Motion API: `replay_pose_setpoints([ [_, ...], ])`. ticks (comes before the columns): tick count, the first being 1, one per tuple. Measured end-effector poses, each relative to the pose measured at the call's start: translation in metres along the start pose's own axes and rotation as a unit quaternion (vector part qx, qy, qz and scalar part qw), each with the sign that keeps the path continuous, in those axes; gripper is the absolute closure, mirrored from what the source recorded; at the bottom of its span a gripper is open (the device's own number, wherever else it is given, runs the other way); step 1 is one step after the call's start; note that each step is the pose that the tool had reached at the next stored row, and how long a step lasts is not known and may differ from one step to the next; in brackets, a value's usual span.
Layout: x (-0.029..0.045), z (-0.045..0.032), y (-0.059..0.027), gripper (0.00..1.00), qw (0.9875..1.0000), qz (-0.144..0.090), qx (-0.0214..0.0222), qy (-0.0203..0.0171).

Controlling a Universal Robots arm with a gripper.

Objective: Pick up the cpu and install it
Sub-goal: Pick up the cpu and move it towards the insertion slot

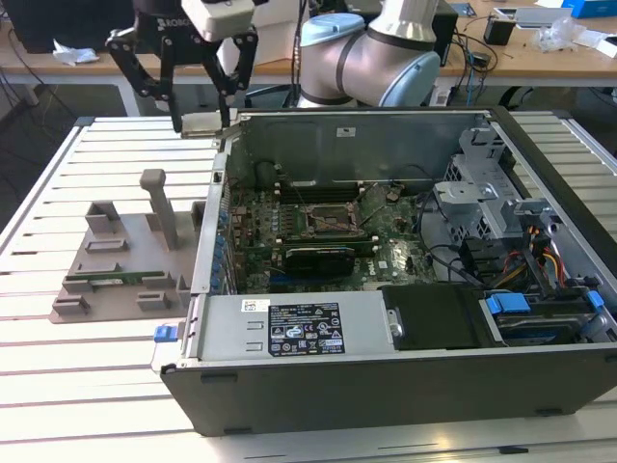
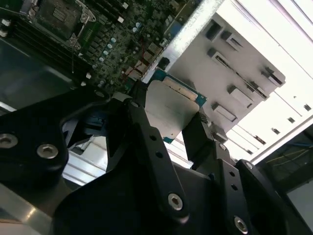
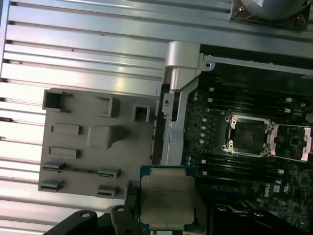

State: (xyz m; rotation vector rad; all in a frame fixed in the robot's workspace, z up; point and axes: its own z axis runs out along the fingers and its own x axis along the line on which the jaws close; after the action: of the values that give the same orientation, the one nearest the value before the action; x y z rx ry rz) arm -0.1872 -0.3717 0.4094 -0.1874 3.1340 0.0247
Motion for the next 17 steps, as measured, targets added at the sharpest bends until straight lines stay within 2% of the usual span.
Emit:
replay_pose_setpoints([
  [2, -0.0060, 0.0044, -0.0007, 0.45, 1.0000, 0.000, -0.0001, -0.0001],
  [5, -0.0248, 0.0121, -0.0017, 0.45, 1.0000, 0.000, -0.0002, 0.0010],
  [9, -0.0432, 0.0195, -0.0022, 0.45, 1.0000, 0.000, -0.0003, 0.0023],
  [11, -0.0634, 0.0275, -0.0026, 0.45, 1.0000, 0.000, -0.0004, 0.0034],
  [13, -0.0744, 0.0320, -0.0016, 0.45, 1.0000, 0.000, -0.0005, 0.0037],
  [14, -0.0838, 0.0356, -0.0005, 0.45, 1.0000, 0.000, -0.0005, 0.0041],
  [17, -0.1028, 0.0444, 0.0049, 0.45, 1.0000, 0.000, -0.0006, 0.0043],
])
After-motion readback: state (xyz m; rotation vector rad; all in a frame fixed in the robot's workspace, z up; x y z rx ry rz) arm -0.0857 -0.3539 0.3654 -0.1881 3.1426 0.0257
